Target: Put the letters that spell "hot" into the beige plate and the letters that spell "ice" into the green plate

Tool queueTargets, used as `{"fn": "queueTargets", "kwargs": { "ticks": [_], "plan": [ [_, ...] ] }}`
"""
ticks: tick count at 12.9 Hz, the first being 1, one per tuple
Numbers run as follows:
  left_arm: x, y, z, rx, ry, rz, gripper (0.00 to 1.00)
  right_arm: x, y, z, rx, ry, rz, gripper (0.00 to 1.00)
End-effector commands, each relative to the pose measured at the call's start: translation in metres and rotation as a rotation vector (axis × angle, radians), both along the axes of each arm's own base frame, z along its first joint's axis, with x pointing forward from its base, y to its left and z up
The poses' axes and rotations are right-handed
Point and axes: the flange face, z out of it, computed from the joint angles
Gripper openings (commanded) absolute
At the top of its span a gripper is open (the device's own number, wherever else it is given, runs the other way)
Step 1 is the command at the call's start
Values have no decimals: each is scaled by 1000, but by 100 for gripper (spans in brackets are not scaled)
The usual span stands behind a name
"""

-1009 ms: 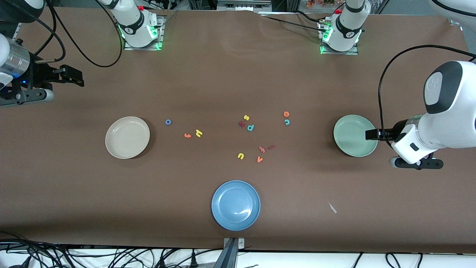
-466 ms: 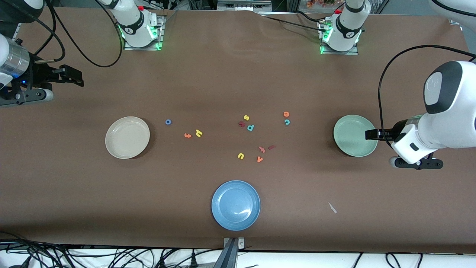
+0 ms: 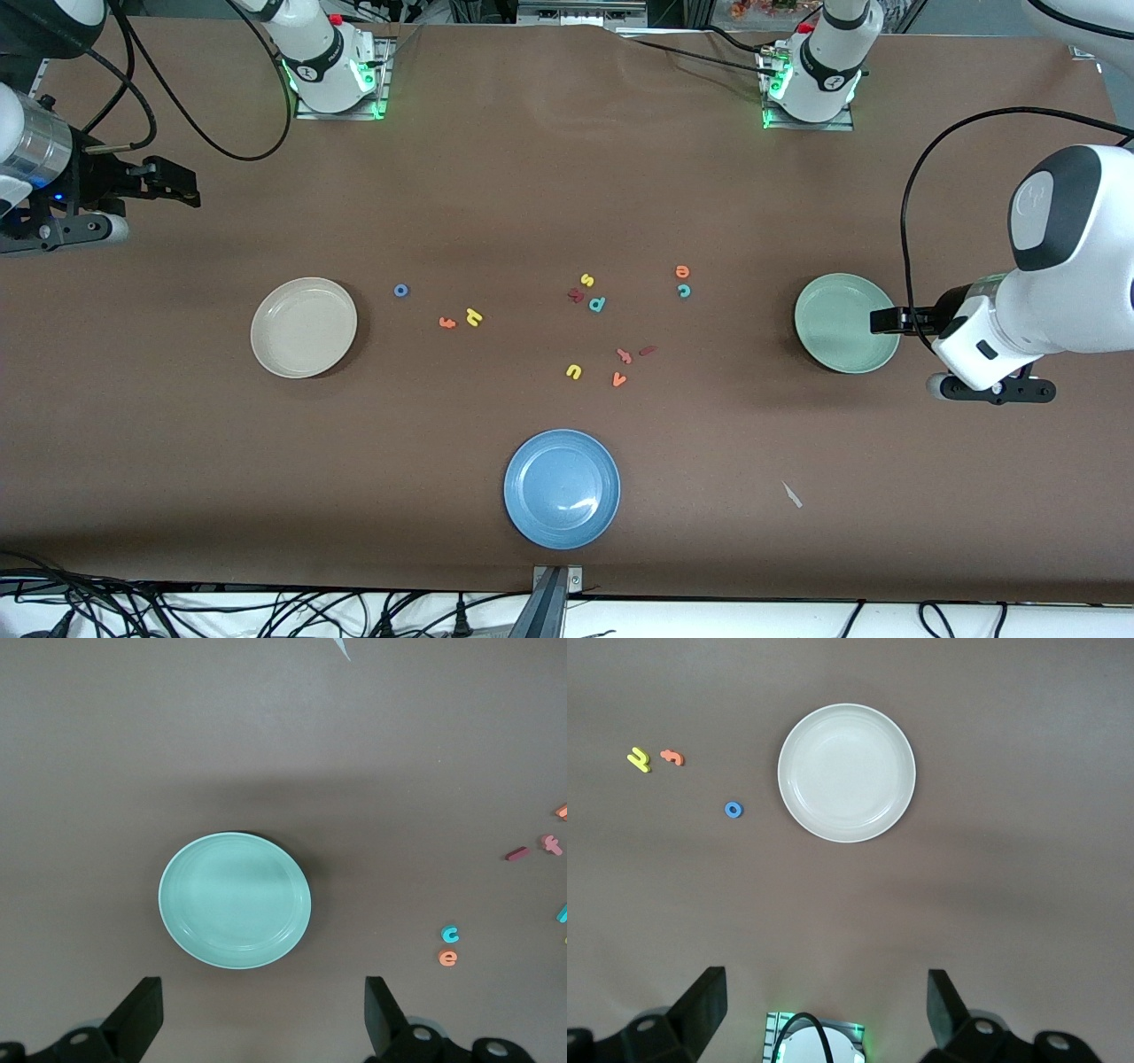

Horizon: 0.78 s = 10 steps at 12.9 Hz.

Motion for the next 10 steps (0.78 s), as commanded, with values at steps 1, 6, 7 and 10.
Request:
{"fn": "queueTargets", "kwargs": {
  "ticks": [1, 6, 7, 10],
  "plan": [
    [-3, 0, 2, -19, -7, -18, 100, -2, -2, -1, -16, 8, -6, 100],
    [-3, 0, 3, -20, -9, -19, 100, -3, -2, -1, -16, 11, -6, 100],
    [-3, -1, 3, -20, -9, -19, 100, -3, -2, -1, -16, 11, -6, 100],
    [-2, -2, 3, -22, -16, -20, 100, -3, -3, -4, -17, 17, -8, 100]
  ]
}}
